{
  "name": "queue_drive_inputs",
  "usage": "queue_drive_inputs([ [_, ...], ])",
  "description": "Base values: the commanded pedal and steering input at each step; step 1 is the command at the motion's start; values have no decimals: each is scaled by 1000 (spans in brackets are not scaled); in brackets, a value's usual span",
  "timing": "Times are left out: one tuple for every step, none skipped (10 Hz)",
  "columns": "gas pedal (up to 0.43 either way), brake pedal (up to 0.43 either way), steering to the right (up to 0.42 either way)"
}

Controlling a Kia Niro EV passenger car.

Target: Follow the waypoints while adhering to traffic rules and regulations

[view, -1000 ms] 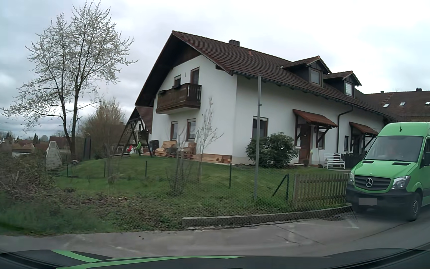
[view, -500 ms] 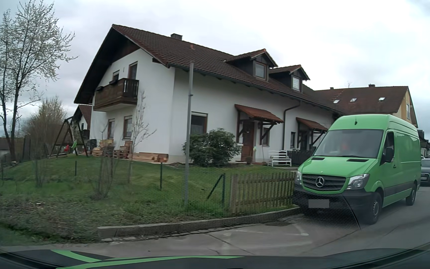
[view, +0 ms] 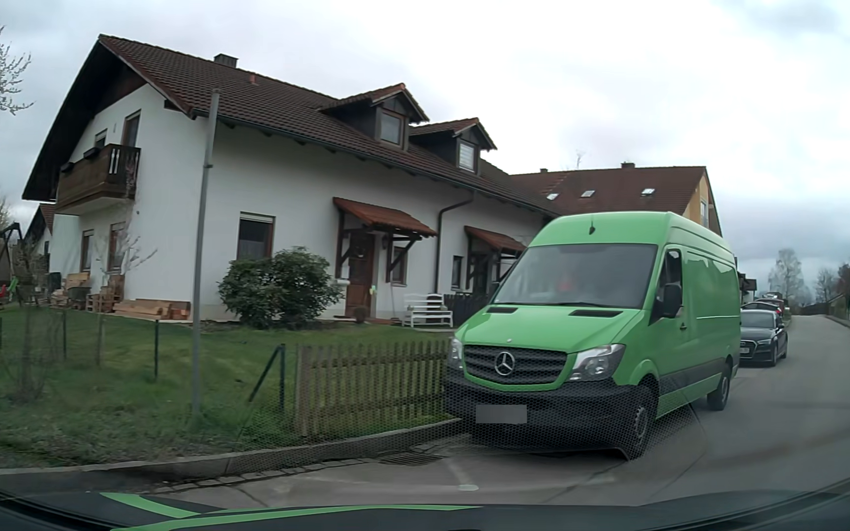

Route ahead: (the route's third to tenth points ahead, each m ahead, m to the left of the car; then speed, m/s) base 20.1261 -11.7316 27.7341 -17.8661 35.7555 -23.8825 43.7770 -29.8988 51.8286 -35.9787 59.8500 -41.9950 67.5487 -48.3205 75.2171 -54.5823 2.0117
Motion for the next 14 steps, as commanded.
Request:
queue_drive_inputs([
  [0,0,795],
  [0,0,799],
  [0,0,803],
  [0,0,807],
  [0,0,805],
  [0,0,800],
  [0,0,794],
  [0,0,786],
  [0,0,769],
  [0,0,746],
  [0,0,719],
  [0,0,689],
  [28,0,648],
  [59,0,601],
])
